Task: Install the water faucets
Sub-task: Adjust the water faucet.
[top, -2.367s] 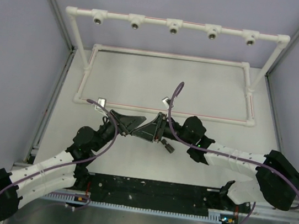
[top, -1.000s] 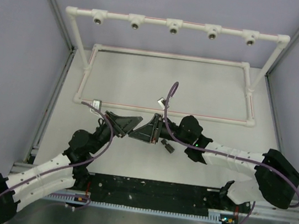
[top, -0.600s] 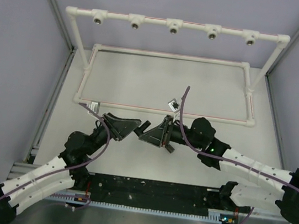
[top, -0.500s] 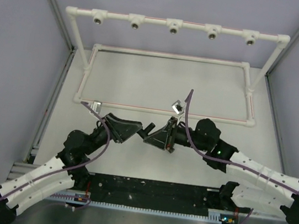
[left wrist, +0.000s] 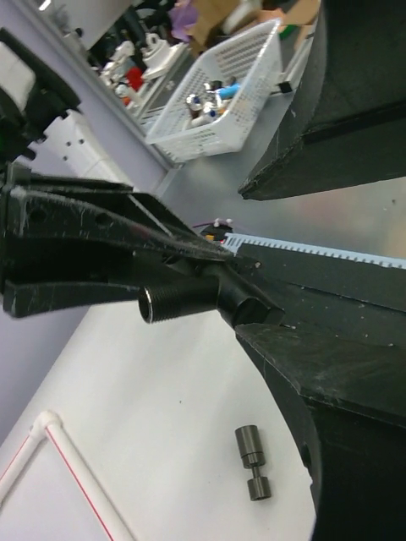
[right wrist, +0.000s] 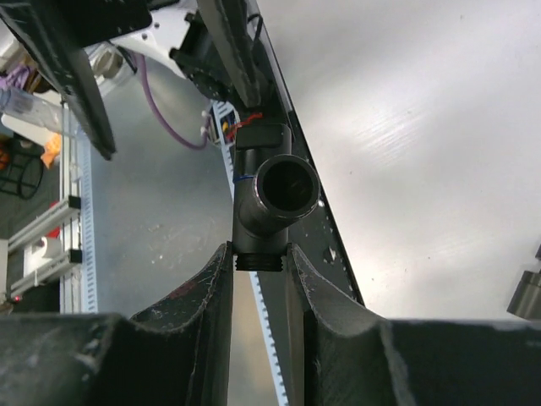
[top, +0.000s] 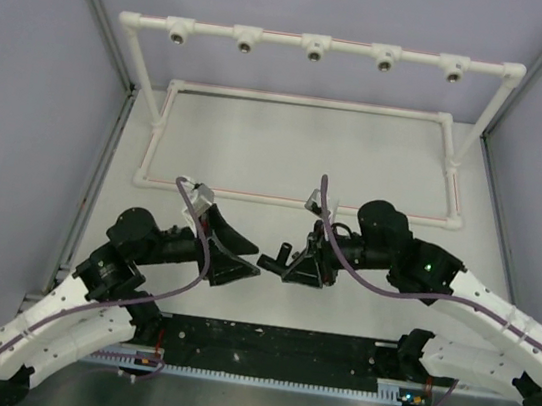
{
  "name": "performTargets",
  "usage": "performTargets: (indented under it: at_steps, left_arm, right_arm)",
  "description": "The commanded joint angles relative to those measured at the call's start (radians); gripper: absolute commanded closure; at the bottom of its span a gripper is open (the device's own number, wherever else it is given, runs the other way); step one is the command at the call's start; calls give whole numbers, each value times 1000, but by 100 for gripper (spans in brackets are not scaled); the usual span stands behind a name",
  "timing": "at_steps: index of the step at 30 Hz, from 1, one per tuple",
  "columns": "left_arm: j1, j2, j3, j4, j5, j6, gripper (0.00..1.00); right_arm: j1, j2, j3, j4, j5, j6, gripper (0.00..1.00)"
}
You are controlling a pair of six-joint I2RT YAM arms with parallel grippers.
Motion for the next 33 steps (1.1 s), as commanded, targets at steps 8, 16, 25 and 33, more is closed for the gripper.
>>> performTargets:
  at_steps: [8,16,25,33]
  left_arm:
    - [-4,98,88,-142,280,173,36]
    - [-4,137,94,-131,300,172,36]
    - [-6,174,97,-73,351,138,41]
    - [-10,195,85,-32,380,116,50]
  right_arm:
    - [5,-8,123,-94,-104,-103,100]
    - [24,41,153,-83,-129,-110,100]
    - [39,85,168,-61,-144,-110,100]
    - [42,112,174,-31,-167,-104,100]
